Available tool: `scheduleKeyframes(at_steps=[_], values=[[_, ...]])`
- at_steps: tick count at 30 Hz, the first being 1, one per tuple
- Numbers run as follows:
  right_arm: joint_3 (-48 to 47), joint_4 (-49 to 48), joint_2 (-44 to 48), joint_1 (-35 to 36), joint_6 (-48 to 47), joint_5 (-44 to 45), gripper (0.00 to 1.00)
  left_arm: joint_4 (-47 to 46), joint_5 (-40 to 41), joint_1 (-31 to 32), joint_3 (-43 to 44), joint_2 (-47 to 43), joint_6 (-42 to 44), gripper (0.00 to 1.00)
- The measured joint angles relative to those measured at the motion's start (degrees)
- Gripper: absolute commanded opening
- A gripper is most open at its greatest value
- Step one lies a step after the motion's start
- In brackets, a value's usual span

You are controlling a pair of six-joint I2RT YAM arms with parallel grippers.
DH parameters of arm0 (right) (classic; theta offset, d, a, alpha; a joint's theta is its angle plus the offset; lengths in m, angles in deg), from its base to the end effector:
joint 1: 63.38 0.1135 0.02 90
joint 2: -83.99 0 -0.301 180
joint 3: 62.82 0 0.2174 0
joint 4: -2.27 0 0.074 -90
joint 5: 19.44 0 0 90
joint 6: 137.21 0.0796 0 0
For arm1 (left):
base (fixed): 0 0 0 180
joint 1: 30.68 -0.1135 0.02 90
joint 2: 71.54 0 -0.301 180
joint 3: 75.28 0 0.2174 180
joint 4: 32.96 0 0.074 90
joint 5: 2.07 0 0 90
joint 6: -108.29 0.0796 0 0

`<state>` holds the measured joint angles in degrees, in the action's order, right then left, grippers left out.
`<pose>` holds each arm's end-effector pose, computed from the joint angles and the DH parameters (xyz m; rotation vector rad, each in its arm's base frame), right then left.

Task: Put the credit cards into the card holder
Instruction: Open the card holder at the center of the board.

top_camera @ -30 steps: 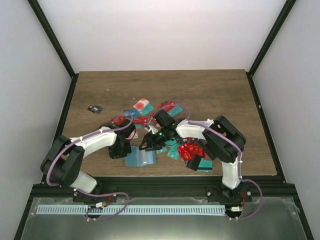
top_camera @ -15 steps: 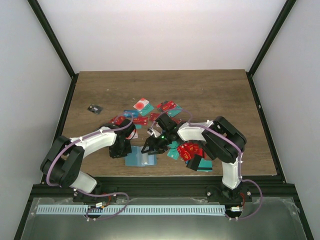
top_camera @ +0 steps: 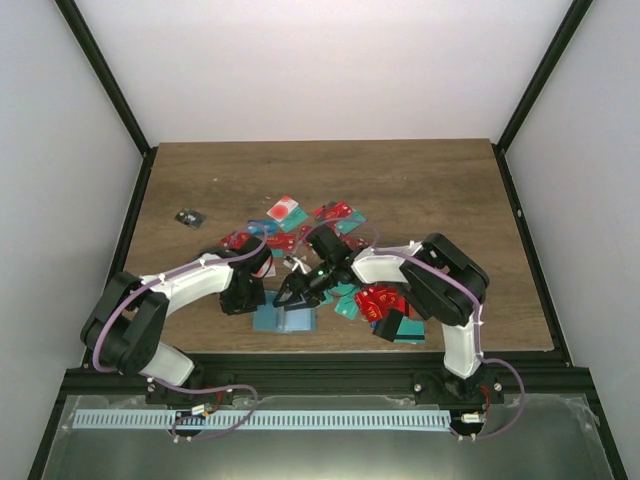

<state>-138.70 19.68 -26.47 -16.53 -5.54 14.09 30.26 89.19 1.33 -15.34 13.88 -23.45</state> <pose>0.2093 0.3203 0.1792 0.5640 -2.4298 -1.5329 0.1669 -0.1023 0.1665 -0.2642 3.0990 0.0062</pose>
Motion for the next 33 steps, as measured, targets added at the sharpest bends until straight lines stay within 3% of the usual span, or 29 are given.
scheduleKeyframes(at_steps=[7,14,18,25,33], values=[[-2.10,-6.58,-6.01,2.47,3.10,-3.34,0.47,-4.22,-3.54,-0.07,-0.87,-0.59,0.39,0.07],[-3.19,-9.60,-10.60,2.49,4.72,-4.70,0.44,-3.98,-4.28,-0.26,-2.10,-4.55,0.39,0.46],[-3.45,-10.40,-11.72,2.10,4.28,-5.53,0.44,0.02,-3.58,-0.33,-0.90,-10.16,-0.22,0.59],[-3.43,-11.02,-12.41,1.01,2.27,-7.56,0.49,2.56,-3.72,-0.24,4.74,-17.25,0.33,0.65],[-3.65,-3.98,-9.53,-0.33,-1.88,-7.19,0.53,2.05,-5.62,-0.24,4.76,-18.58,1.70,0.65]])
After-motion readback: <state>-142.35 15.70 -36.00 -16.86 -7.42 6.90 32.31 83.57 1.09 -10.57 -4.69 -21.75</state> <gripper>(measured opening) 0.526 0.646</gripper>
